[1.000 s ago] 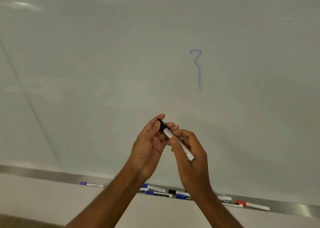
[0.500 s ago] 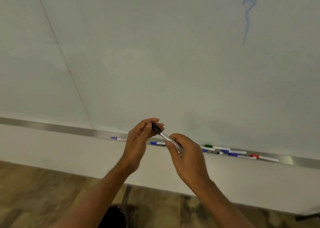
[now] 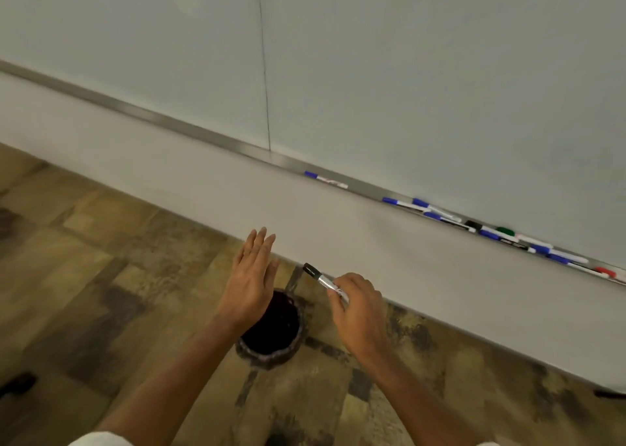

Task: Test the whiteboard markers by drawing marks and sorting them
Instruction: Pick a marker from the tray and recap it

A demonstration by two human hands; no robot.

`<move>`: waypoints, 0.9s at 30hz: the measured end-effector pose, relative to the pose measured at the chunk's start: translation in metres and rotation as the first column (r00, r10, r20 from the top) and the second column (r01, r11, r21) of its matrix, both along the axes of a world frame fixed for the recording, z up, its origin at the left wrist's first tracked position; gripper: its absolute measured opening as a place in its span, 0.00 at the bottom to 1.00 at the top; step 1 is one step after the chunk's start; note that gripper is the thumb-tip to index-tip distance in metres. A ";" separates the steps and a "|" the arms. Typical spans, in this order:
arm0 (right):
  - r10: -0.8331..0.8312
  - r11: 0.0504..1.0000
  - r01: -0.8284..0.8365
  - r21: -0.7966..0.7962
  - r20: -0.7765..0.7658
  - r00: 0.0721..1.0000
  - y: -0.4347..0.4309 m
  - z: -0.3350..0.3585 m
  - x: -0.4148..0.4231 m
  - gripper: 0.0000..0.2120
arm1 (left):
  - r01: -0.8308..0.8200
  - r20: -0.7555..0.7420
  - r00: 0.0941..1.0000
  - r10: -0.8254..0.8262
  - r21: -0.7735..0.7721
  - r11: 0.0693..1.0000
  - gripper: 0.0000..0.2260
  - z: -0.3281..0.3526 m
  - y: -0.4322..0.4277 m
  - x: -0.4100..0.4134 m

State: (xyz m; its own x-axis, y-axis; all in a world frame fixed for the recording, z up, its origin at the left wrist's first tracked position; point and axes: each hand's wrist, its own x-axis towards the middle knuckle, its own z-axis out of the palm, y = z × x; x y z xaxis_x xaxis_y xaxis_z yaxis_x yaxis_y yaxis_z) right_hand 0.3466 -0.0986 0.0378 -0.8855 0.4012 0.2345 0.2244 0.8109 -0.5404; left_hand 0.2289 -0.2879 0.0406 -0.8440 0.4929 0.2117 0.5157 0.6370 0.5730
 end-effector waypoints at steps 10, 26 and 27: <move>0.062 0.993 -0.081 0.083 0.218 0.974 -0.050 -0.125 -0.039 0.09 | -0.063 0.018 0.998 0.068 -0.181 0.981 0.25 -0.106 -0.046 -0.018; 0.061 0.987 -0.104 0.125 0.306 0.950 -0.072 -0.233 -0.118 0.16 | -0.065 0.065 0.995 0.078 -0.175 0.982 0.24 -0.196 -0.053 -0.067; 0.056 0.990 -0.092 0.108 0.299 0.953 -0.069 -0.233 -0.116 0.16 | -0.069 0.065 0.995 0.082 -0.179 0.981 0.24 -0.197 -0.052 -0.069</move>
